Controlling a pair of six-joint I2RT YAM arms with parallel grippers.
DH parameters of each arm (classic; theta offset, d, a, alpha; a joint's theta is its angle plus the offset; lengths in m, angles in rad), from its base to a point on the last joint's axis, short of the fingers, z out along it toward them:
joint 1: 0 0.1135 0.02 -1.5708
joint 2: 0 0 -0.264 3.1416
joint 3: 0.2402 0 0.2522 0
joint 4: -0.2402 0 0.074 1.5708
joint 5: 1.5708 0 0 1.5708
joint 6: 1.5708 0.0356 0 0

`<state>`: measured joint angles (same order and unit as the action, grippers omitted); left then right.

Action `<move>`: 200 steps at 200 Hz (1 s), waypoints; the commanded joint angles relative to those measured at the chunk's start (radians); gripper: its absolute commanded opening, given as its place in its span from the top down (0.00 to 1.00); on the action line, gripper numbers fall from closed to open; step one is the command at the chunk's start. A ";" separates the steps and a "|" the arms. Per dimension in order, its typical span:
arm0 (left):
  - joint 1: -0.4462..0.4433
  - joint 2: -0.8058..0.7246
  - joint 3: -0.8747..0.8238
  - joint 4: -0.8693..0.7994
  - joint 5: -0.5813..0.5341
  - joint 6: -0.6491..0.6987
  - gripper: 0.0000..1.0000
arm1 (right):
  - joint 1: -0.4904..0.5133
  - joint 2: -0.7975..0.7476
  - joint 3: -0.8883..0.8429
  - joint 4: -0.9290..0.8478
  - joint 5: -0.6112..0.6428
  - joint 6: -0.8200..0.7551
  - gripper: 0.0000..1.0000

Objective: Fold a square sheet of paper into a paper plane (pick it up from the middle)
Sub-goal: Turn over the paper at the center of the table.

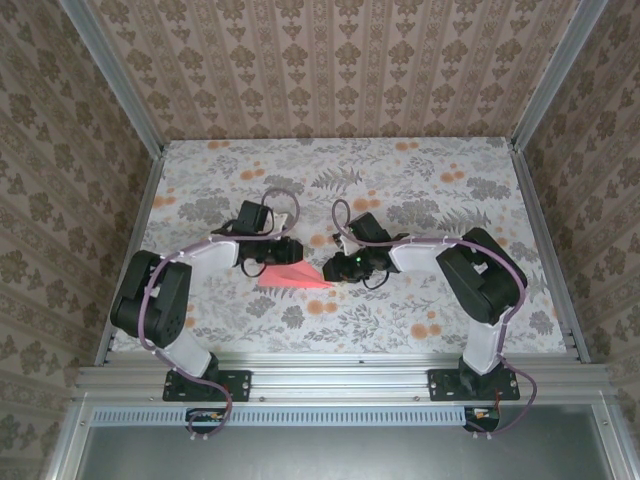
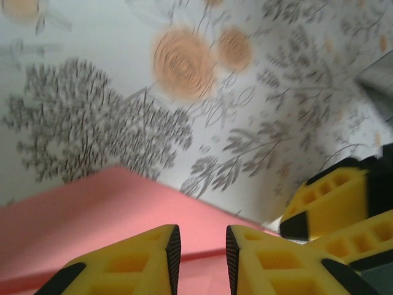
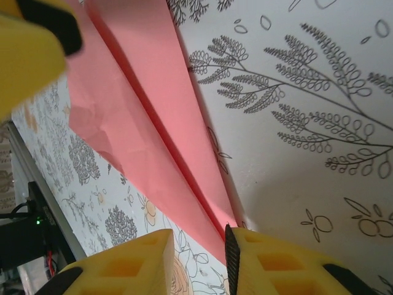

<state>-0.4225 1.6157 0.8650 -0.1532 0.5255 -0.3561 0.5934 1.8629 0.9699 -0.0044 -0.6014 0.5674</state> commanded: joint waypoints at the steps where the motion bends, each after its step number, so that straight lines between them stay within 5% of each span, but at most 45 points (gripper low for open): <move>1: 0.009 -0.007 0.058 -0.135 -0.002 0.046 0.69 | 0.007 0.025 0.026 0.004 -0.055 -0.015 0.69; 37: 0.007 -0.073 0.053 -0.300 -0.139 -0.089 0.65 | 0.026 0.023 0.025 0.029 -0.072 0.007 0.69; 126: -0.127 -0.287 -0.252 -0.049 -0.239 -0.541 0.52 | 0.108 0.062 -0.011 0.169 -0.072 0.117 0.70; 200: -0.144 -0.268 -0.271 0.073 -0.285 -0.595 0.49 | 0.098 0.000 -0.040 0.153 -0.055 0.105 0.70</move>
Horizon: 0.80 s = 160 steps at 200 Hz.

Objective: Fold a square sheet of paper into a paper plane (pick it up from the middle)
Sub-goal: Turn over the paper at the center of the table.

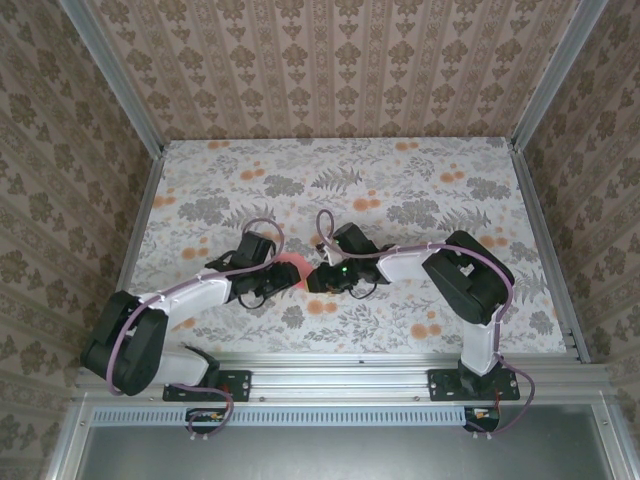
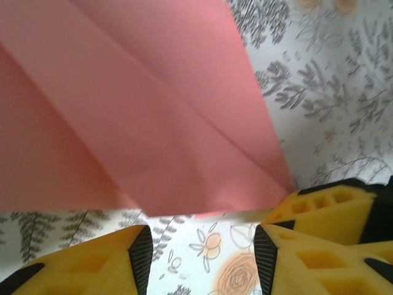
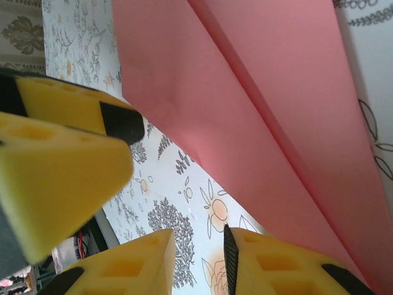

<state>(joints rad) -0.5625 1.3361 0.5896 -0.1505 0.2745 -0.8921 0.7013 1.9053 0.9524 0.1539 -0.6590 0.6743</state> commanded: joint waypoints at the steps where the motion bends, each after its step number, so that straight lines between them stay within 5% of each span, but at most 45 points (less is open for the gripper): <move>1: -0.004 0.012 0.004 0.074 -0.034 -0.061 0.49 | -0.009 -0.044 -0.022 -0.006 0.002 -0.002 0.70; 88: -0.010 0.076 -0.034 0.181 -0.050 -0.146 0.51 | -0.048 -0.094 -0.070 0.001 0.006 -0.001 0.70; 160: 0.004 0.099 -0.036 0.212 -0.045 -0.139 0.74 | -0.063 -0.132 -0.089 0.007 -0.002 0.015 0.70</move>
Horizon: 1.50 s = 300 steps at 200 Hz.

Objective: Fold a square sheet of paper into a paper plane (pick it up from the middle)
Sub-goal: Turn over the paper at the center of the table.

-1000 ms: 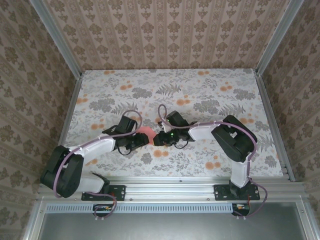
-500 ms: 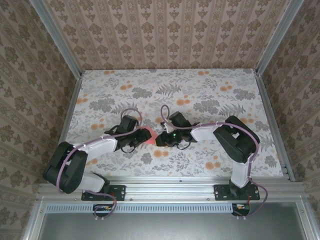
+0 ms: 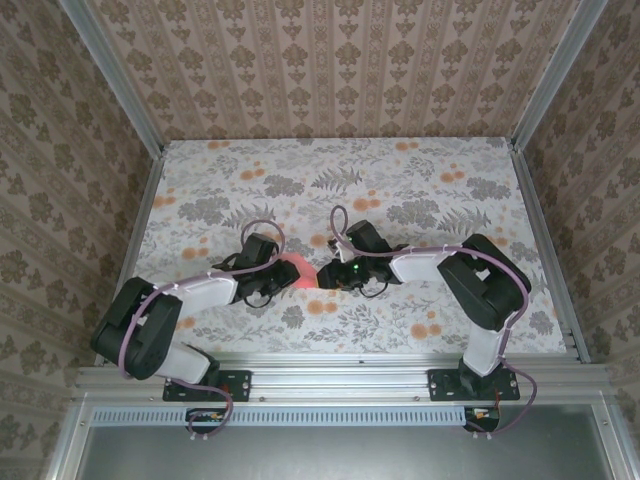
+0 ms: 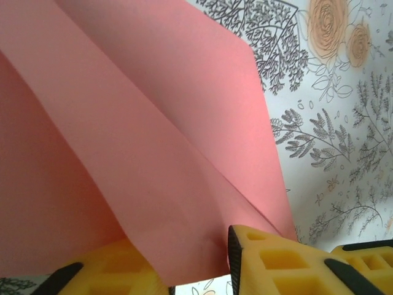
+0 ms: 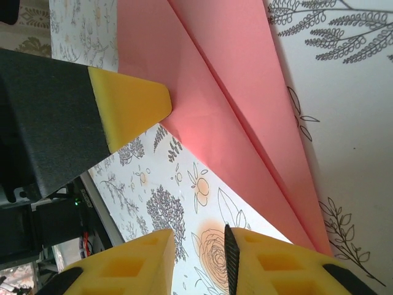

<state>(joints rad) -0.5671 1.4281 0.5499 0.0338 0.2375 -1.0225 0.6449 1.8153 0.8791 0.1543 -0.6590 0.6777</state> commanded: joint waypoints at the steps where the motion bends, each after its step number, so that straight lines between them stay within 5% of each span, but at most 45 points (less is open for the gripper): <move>1: 0.008 0.006 0.003 0.029 -0.007 -0.008 0.75 | -0.007 -0.042 -0.016 0.007 -0.002 0.012 0.70; 96: 0.070 -0.059 0.015 0.028 0.079 0.077 0.97 | -0.052 -0.081 -0.007 0.097 -0.063 0.126 0.68; 207: 0.142 -0.109 0.132 0.025 0.434 0.284 1.00 | -0.117 0.050 0.127 0.134 -0.255 0.079 0.52; 300: 0.161 -0.064 0.146 0.069 0.529 0.302 1.00 | -0.122 0.055 0.072 0.363 -0.355 0.205 0.54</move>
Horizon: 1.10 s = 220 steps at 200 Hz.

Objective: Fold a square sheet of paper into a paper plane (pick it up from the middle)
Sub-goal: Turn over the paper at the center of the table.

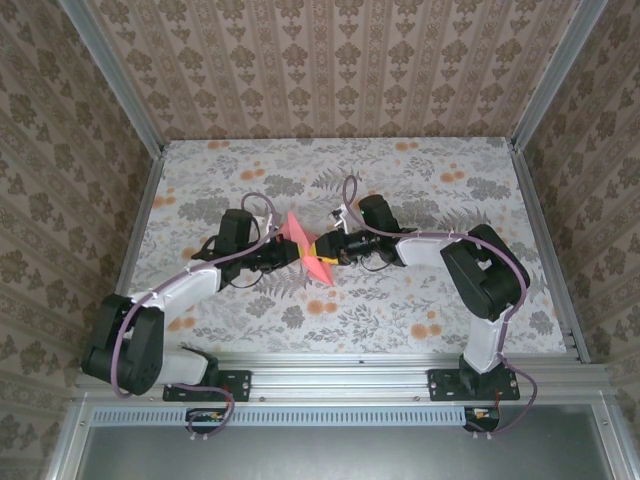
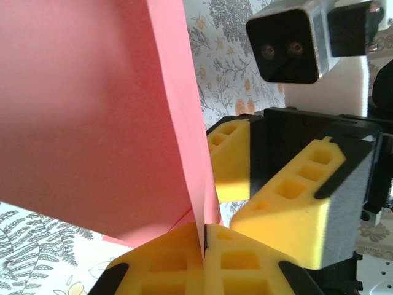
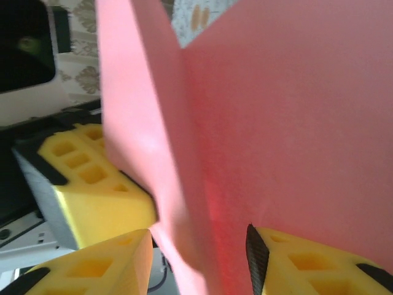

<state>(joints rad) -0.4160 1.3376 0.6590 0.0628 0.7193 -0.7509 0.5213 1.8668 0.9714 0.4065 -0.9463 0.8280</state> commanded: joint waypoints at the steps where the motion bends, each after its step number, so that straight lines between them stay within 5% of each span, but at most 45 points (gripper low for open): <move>1: 0.009 0.026 0.038 0.042 0.047 0.030 1.00 | 0.002 0.004 -0.019 0.112 -0.069 0.055 0.54; 105: 0.031 0.014 0.033 0.061 0.092 0.033 0.90 | 0.003 0.032 -0.044 0.225 -0.093 0.145 0.80; 146: 0.046 -0.012 0.040 -0.013 0.058 0.055 0.66 | -0.005 0.011 -0.051 0.222 -0.068 0.153 0.97; 184: 0.057 -0.107 0.044 -0.148 -0.053 0.023 0.39 | -0.007 0.006 -0.045 0.245 -0.044 0.182 1.00; 220: 0.053 -0.247 -0.083 -0.105 -0.143 -0.184 0.25 | -0.016 0.002 -0.056 0.335 0.020 0.267 1.00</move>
<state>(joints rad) -0.3649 1.1736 0.6533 -0.0410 0.6563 -0.7849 0.5179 1.8851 0.9268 0.6460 -0.9798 1.0271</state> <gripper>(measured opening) 0.735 0.058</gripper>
